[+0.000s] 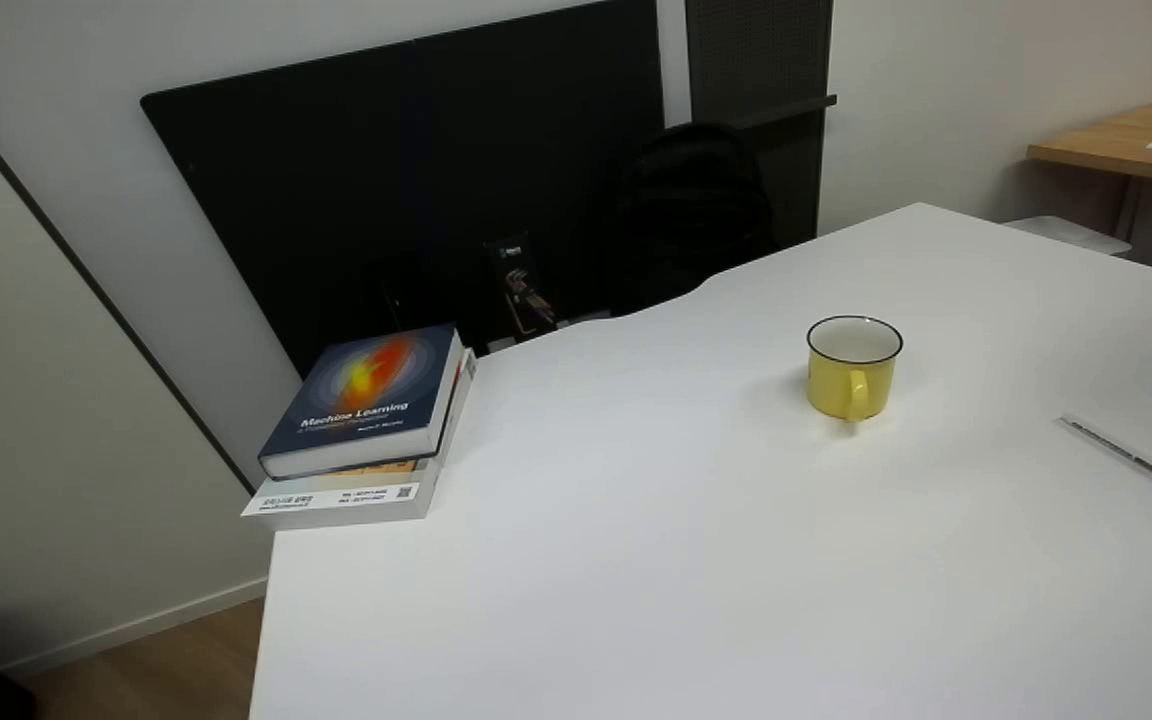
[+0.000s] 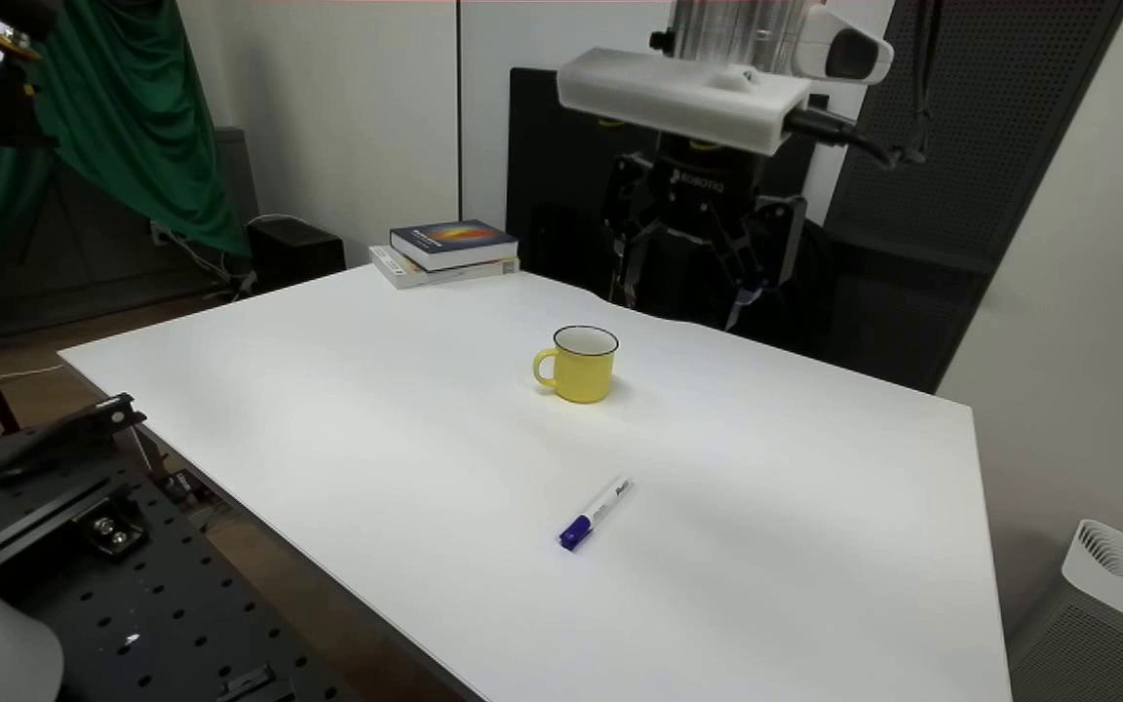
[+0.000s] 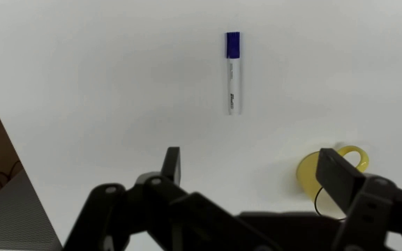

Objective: Put the marker inside the cup

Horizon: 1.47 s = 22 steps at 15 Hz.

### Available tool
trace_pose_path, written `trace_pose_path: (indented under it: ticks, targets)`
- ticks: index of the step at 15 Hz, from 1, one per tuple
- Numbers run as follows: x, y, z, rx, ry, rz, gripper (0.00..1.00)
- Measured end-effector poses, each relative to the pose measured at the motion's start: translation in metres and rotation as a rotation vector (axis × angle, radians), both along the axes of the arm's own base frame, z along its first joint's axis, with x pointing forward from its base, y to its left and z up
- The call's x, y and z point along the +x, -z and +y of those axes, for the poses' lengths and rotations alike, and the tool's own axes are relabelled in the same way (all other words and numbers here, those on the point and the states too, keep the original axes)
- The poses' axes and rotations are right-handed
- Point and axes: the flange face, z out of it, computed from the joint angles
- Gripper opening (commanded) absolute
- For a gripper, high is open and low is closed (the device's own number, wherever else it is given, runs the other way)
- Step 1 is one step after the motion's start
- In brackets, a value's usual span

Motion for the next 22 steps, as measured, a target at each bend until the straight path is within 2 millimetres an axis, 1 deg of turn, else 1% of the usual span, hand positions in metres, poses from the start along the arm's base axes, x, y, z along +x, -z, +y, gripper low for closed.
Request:
trace_pose_path:
  ticks: [6, 9, 13, 18, 22]
  targets:
    - [0.014, 0.038, -0.013, 0.029, 0.06, -0.05, 1.0]
    - [0.025, 0.059, -0.018, 0.028, 0.066, -0.057, 1.0]
    - [0.042, 0.092, -0.021, 0.04, 0.061, -0.024, 1.0]
    - [0.056, 0.13, -0.011, 0.043, 0.021, 0.022, 1.0]
    - [0.06, 0.155, 0.001, 0.029, 0.051, 0.021, 1.0]
